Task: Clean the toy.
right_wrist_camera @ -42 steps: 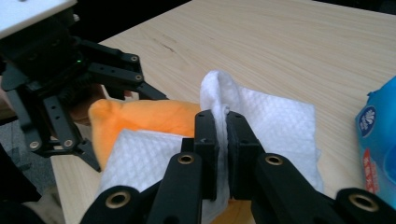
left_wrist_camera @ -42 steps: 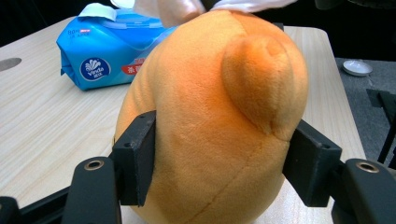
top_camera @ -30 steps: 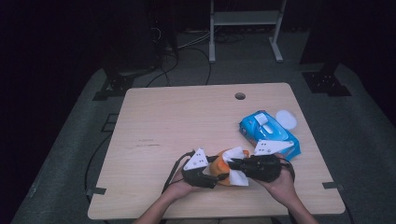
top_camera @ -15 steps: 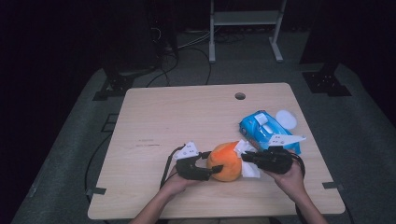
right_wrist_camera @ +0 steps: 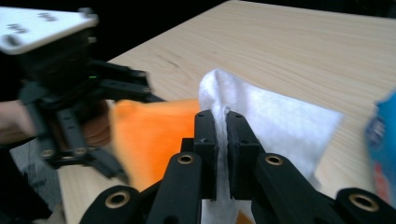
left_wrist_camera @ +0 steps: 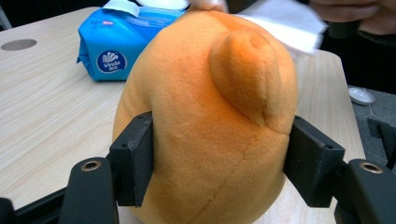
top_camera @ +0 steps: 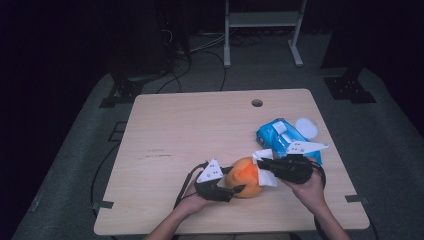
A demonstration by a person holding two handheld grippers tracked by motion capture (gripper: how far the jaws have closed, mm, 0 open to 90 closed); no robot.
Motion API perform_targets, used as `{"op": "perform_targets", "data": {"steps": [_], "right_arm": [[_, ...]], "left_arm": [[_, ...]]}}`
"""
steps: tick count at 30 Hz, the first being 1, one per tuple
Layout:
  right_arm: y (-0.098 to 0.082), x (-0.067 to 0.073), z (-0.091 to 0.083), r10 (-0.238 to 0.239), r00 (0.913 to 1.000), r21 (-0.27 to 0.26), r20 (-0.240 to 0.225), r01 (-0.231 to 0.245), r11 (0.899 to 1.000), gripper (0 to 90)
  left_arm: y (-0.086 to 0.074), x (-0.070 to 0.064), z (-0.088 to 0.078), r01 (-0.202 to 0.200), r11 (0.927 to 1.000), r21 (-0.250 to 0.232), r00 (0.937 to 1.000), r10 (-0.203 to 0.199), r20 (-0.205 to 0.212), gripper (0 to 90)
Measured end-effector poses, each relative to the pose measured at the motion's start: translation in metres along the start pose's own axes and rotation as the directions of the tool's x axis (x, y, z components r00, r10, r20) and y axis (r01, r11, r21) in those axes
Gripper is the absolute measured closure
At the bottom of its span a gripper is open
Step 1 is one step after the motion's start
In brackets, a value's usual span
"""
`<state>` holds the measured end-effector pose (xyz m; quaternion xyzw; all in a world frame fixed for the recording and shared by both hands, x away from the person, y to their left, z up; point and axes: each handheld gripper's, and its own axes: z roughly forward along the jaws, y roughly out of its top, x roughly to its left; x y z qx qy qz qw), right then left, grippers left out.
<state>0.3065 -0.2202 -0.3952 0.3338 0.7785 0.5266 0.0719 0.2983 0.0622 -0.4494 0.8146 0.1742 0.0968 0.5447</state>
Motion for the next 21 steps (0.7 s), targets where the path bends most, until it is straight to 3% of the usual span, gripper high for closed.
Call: {"op": "perform_targets", "data": {"steps": [4, 7, 11, 13, 17, 19, 21], "right_arm": [[-0.006, -0.014, -0.004, 0.043, 0.9990, 0.002, 0.013, -0.043, 0.999, 83.0], [-0.005, -0.011, -0.005, 0.025, 0.9994, 0.012, 0.023, -0.025, 1.000, 83.2], [-0.001, 0.004, 0.000, -0.011, 0.9999, 0.019, -0.001, 0.011, 1.000, 83.4], [0.002, 0.014, 0.004, -0.032, 0.9987, 0.020, -0.039, 0.033, 0.999, 83.4], [0.009, 0.041, 0.014, -0.101, 0.9890, 0.028, -0.108, 0.104, 0.994, 83.3], [0.011, 0.049, 0.019, -0.144, 0.9857, 0.041, -0.088, 0.148, 0.988, 83.3], [0.011, 0.044, 0.018, -0.135, 0.9884, 0.035, -0.071, 0.137, 0.990, 83.3]], "left_arm": [[0.000, 0.003, 0.001, 0.027, 0.9996, -0.010, 0.9996, -0.027, 0.004, 31.4], [0.000, 0.002, 0.001, 0.027, 0.9996, -0.010, 0.9996, -0.027, 0.003, 31.3], [0.000, 0.004, 0.001, 0.035, 0.9993, -0.009, 0.9994, -0.035, -0.001, 31.3], [0.000, 0.003, 0.002, 0.035, 0.9993, -0.011, 0.9994, -0.035, -0.003, 31.4], [0.001, -0.001, 0.004, 0.014, 0.9999, -0.006, 0.9999, -0.014, -0.008, 31.4], [0.002, -0.002, 0.003, 0.015, 0.9999, -0.003, 0.9998, -0.015, -0.015, 32.1], [0.001, -0.001, 0.002, 0.019, 0.9998, -0.008, 0.9997, -0.020, -0.016, 32.8]]}}
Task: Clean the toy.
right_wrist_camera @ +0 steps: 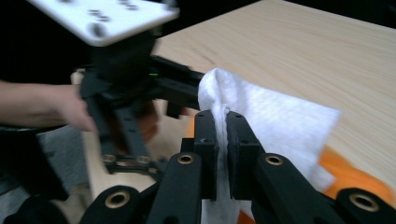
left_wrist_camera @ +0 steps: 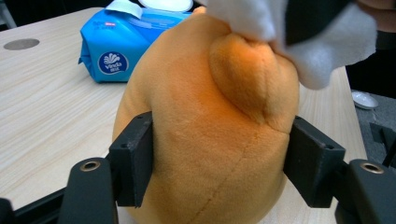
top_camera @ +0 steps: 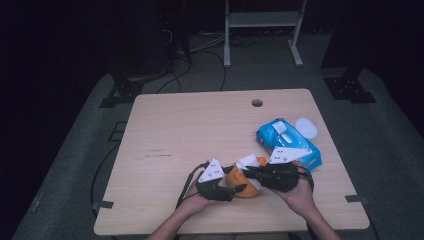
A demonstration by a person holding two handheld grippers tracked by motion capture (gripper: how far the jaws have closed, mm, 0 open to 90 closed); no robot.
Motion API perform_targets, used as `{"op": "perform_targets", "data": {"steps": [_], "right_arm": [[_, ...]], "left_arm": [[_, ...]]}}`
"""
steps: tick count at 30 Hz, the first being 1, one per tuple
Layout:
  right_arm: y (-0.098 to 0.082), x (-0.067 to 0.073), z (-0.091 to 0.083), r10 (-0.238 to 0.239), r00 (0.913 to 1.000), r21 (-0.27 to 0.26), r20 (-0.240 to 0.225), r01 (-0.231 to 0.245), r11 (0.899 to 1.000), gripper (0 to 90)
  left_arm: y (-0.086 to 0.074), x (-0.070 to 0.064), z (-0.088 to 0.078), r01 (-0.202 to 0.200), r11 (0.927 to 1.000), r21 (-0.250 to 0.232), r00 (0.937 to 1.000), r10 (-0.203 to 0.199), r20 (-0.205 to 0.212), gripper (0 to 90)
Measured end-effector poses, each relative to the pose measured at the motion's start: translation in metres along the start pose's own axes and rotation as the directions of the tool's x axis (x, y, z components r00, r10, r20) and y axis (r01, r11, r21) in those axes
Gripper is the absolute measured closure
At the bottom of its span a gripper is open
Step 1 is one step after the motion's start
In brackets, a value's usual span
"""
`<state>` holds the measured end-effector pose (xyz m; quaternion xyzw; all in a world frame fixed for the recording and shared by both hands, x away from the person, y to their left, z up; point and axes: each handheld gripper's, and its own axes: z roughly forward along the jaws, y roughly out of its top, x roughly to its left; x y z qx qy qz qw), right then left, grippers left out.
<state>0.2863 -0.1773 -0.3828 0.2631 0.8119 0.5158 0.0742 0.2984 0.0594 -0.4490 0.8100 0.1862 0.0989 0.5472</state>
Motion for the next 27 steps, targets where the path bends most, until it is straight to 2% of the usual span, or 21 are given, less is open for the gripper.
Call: {"op": "perform_targets", "data": {"steps": [3, 4, 6, 8, 10, 12, 15, 16, 17, 18, 20, 23, 25, 26, 27], "right_arm": [[-0.005, -0.015, -0.007, 0.040, 0.9984, -0.001, 0.040, -0.040, 0.999, 83.3], [-0.008, -0.021, -0.011, 0.062, 0.9962, -0.001, 0.061, -0.062, 0.998, 83.4], [-0.012, -0.027, -0.016, 0.080, 0.9940, 0.004, 0.075, -0.081, 0.997, 83.3], [-0.017, -0.032, -0.021, 0.108, 0.9920, 0.018, 0.065, -0.109, 0.994, 82.9], [-0.021, -0.034, -0.025, 0.119, 0.9905, 0.025, 0.070, -0.121, 0.992, 82.9], [-0.022, -0.036, -0.026, 0.129, 0.9892, 0.027, 0.070, -0.131, 0.991, 82.9], [-0.023, -0.035, -0.024, 0.143, 0.9883, 0.026, 0.055, -0.144, 0.989, 83.0], [-0.022, -0.033, -0.023, 0.135, 0.9893, 0.026, 0.055, -0.137, 0.990, 82.9], [-0.021, -0.032, -0.022, 0.129, 0.9900, 0.024, 0.057, -0.131, 0.991, 82.9], [-0.020, -0.031, -0.023, 0.127, 0.9900, 0.017, 0.061, -0.128, 0.992, 82.9], [-0.016, -0.032, -0.023, 0.138, 0.9886, -0.013, 0.060, -0.138, 0.990, 83.0], [-0.009, -0.031, -0.022, 0.139, 0.9875, -0.041, 0.074, -0.136, 0.990, 83.0], [-0.008, -0.033, -0.015, 0.152, 0.9861, -0.053, 0.068, -0.148, 0.988, 83.0], [-0.009, -0.034, -0.010, 0.154, 0.9857, -0.046, 0.068, -0.151, 0.987, 83.0], [-0.010, -0.036, -0.007, 0.159, 0.9851, -0.036, 0.066, -0.157, 0.987, 82.9]], "left_arm": [[0.001, -0.001, 0.001, -0.007, 1.0000, -0.002, 0.9998, 0.007, 0.020, 31.9], [0.001, -0.002, 0.001, -0.008, 1.0000, -0.003, 0.9996, 0.008, 0.025, 29.7], [0.002, -0.002, 0.000, -0.019, 0.9998, -0.007, 0.9988, 0.020, 0.044, 25.6], [0.002, -0.001, 0.001, -0.029, 0.9995, -0.015, 0.9988, 0.029, 0.039, 19.5], [-0.001, 0.001, 0.004, -0.029, 0.9996, 0.004, 0.9992, 0.029, 0.027, 12.0], [-0.005, 0.002, 0.009, -0.032, 0.9992, 0.023, 0.9991, 0.032, 0.028, 9.6], [-0.006, 0.001, 0.014, -0.044, 0.9987, 0.024, 0.9987, 0.044, 0.025, 7.6], [-0.005, 0.001, 0.014, -0.053, 0.9983, 0.024, 0.9985, 0.052, 0.019, 8.1], [-0.004, 0.001, 0.012, -0.062, 0.9980, 0.014, 0.9981, 0.062, -0.002, 14.0], [-0.002, -0.001, 0.008, -0.078, 0.9969, 0.004, 0.9967, 0.078, -0.020, 24.0], [0.011, -0.005, 0.001, -0.149, 0.9887, 0.019, 0.9872, 0.149, -0.055, 36.2], [0.023, -0.005, -0.011, -0.177, 0.9838, 0.028, 0.9788, 0.179, -0.099, 40.0], [0.026, -0.003, -0.017, -0.200, 0.9775, 0.065, 0.9697, 0.207, -0.129, 40.2], [0.026, -0.002, -0.018, -0.201, 0.9761, 0.082, 0.9684, 0.211, -0.133, 40.2], [0.024, -0.001, -0.017, -0.199, 0.9725, 0.121, 0.9690, 0.214, -0.124, 39.8]]}}
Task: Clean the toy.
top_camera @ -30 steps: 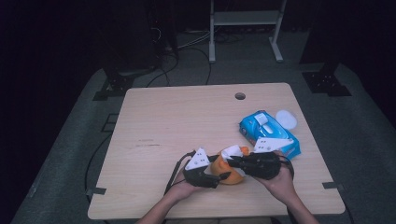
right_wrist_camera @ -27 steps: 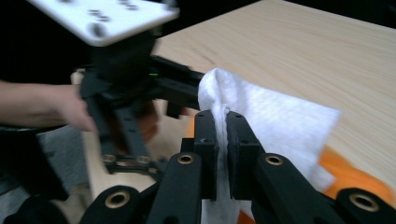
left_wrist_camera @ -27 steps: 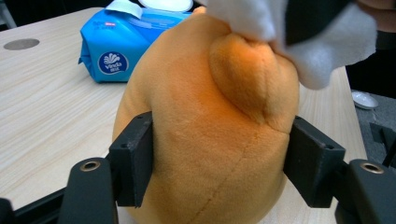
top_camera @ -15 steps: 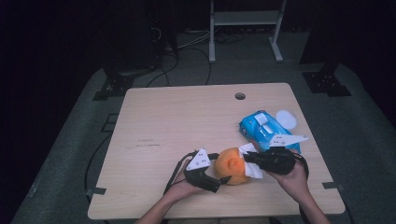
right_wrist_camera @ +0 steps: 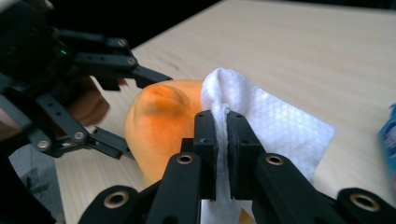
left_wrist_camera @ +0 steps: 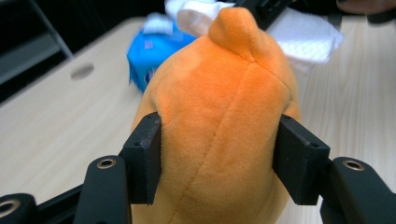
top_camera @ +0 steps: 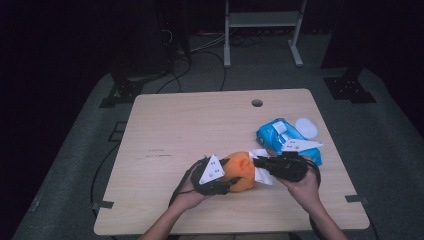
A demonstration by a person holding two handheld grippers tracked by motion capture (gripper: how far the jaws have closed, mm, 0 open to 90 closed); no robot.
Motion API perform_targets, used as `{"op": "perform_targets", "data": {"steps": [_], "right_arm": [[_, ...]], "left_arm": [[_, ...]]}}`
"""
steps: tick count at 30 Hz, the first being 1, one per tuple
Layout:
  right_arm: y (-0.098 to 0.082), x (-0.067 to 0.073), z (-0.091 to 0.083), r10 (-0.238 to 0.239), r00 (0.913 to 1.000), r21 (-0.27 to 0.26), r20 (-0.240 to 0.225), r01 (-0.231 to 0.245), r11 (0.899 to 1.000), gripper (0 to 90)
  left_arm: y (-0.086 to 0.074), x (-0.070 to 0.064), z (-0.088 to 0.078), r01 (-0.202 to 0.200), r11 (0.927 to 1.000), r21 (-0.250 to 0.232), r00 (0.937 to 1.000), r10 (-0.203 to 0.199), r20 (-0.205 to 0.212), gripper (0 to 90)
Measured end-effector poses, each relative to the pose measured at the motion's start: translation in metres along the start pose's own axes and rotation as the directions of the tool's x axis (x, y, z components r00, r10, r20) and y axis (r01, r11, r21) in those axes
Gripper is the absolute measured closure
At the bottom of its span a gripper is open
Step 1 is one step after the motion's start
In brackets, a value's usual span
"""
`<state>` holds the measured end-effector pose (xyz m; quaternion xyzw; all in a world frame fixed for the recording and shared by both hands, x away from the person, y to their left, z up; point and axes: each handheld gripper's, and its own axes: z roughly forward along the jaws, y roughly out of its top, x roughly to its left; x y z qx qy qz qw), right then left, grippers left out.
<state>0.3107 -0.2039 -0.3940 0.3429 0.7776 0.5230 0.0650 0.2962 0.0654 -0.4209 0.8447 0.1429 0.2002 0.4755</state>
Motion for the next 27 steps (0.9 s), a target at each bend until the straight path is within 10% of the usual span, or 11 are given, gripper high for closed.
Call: {"op": "perform_targets", "data": {"steps": [8, 17, 23, 27], "right_arm": [[0.002, -0.004, -0.004, 0.016, 0.9998, -0.012, -0.011, -0.016, 1.000, 82.9], [-0.021, 0.001, 0.000, 0.004, 0.9989, 0.107, -0.046, 0.001, 0.994, 82.9], [-0.033, 0.004, -0.005, 0.005, 0.9953, 0.134, -0.097, 0.008, 0.991, 82.7], [-0.034, 0.005, -0.009, -0.005, 0.9950, 0.137, -0.099, 0.019, 0.990, 82.6]], "left_arm": [[0.000, -0.013, 0.003, -0.040, 0.9986, 0.033, 0.9873, 0.035, 0.155, 34.8], [0.006, -0.009, -0.007, 0.060, 0.9982, -0.005, 0.9395, -0.055, 0.338, 35.9], [0.016, 0.000, -0.001, 0.069, 0.9958, -0.060, 0.9525, -0.048, 0.301, 30.7], [0.016, 0.004, 0.018, 0.068, 0.9976, -0.011, 0.9548, -0.062, 0.291, 29.6]]}}
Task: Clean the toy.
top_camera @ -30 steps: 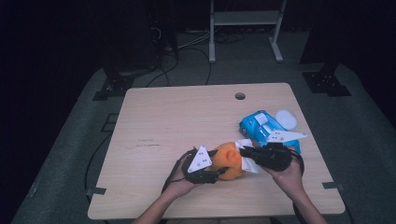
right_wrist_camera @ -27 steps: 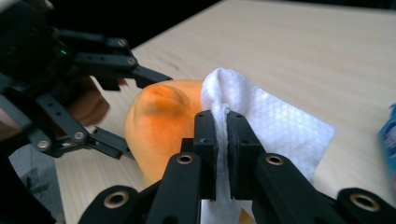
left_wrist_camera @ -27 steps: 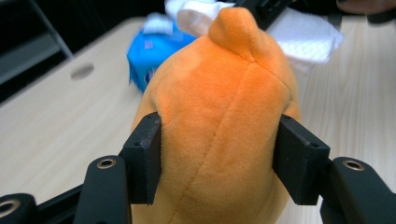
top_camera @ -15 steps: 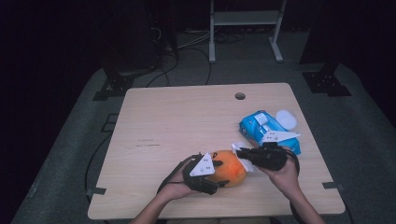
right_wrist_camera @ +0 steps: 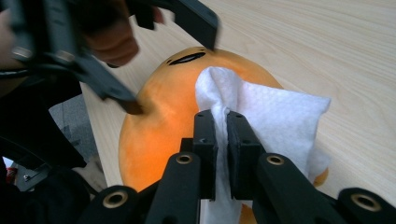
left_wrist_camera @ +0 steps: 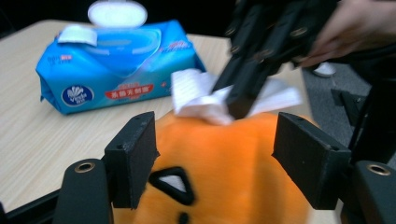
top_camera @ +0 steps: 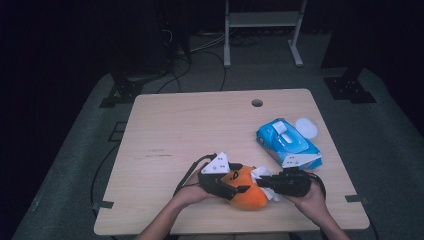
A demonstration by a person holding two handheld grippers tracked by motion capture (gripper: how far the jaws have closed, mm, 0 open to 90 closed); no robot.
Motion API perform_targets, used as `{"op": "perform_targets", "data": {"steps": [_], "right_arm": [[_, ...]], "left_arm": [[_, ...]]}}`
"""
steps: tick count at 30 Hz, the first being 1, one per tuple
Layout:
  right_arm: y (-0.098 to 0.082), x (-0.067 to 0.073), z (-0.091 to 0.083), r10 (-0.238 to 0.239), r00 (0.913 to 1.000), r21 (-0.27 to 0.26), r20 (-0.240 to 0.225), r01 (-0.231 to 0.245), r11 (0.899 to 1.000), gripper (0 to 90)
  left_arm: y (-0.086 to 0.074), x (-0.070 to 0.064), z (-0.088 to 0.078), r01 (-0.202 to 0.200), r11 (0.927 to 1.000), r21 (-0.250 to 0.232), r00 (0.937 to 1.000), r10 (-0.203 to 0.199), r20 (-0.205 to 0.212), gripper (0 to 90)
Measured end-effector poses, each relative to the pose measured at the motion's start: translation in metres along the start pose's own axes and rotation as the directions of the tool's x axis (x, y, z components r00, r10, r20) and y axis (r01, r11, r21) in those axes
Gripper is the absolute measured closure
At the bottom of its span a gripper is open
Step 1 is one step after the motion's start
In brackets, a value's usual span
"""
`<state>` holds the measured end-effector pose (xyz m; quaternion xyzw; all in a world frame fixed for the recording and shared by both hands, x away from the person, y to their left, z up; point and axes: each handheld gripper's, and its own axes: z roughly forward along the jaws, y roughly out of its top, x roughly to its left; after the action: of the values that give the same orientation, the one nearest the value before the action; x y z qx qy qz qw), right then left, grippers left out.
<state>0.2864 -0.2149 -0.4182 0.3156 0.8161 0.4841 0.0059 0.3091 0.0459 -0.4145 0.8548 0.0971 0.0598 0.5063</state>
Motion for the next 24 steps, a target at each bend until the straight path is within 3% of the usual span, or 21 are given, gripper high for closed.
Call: {"op": "perform_targets", "data": {"steps": [1, 3, 11, 15, 18, 20, 24], "right_arm": [[-0.001, 0.000, -0.002, -0.001, 1.0000, -0.003, 0.001, 0.001, 1.000, 82.5], [-0.002, -0.001, -0.009, 0.004, 1.0000, -0.024, 0.004, -0.004, 1.000, 82.6], [-0.019, -0.009, -0.028, 0.056, 0.9984, -0.049, -0.003, -0.056, 0.997, 82.4], [-0.018, -0.006, -0.025, 0.043, 0.9991, -0.045, -0.006, -0.043, 0.998, 82.4], [-0.014, -0.006, -0.018, 0.030, 0.9995, -0.027, -0.007, -0.030, 0.999, 82.4], [-0.013, -0.006, -0.016, 0.022, 0.9997, -0.023, -0.007, -0.022, 0.999, 82.4], [-0.010, -0.007, -0.014, 0.019, 0.9998, -0.026, -0.009, -0.019, 0.999, 82.3]], "left_arm": [[-0.003, 0.001, 0.004, 0.004, 0.9998, 0.018, 1.0000, -0.004, 0.002, 29.4], [-0.006, 0.001, 0.004, 0.037, 0.9993, 0.008, 0.9992, -0.037, 0.017, 29.9], [-0.014, -0.003, -0.003, 0.074, 0.9958, 0.053, 0.9963, -0.076, 0.041, 33.9], [-0.012, -0.003, -0.003, 0.064, 0.9968, 0.047, 0.9970, -0.066, 0.041, 33.5], [-0.004, -0.001, -0.006, 0.055, 0.9981, 0.027, 0.9977, -0.056, 0.038, 27.7], [0.002, 0.001, -0.005, 0.030, 0.9988, 0.038, 0.9990, -0.031, 0.031, 25.1], [0.010, 0.004, 0.003, 0.019, 0.9978, 0.063, 0.9987, -0.022, 0.047, 19.7]]}}
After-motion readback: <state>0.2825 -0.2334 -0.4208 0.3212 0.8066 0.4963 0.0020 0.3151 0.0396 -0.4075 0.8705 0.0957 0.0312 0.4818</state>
